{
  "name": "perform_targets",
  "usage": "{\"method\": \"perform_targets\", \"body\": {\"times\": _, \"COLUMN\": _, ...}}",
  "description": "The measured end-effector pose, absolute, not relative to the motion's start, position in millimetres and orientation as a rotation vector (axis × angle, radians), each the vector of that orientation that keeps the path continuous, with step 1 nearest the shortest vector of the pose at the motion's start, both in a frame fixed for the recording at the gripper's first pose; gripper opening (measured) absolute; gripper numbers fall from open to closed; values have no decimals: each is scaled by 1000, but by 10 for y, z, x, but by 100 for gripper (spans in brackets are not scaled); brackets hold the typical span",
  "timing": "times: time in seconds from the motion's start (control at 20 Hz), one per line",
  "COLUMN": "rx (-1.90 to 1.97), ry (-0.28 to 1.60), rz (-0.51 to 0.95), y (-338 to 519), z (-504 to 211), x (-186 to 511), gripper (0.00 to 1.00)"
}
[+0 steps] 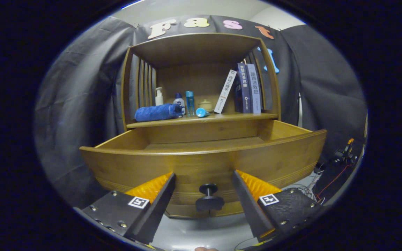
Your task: Pull open the drawer, take out the items inside it, and place them on the countertop above the cabinet.
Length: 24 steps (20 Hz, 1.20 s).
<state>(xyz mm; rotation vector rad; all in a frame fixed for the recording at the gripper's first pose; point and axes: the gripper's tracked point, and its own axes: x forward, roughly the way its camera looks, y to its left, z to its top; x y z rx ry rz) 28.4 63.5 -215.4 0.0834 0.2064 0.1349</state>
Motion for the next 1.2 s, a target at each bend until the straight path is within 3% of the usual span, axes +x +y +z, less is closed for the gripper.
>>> {"method": "perform_targets", "body": {"times": 1.2, "rx": 109, "ry": 265, "rz": 125, "y": 886, "z": -2145, "x": 1570, "gripper": 99}}
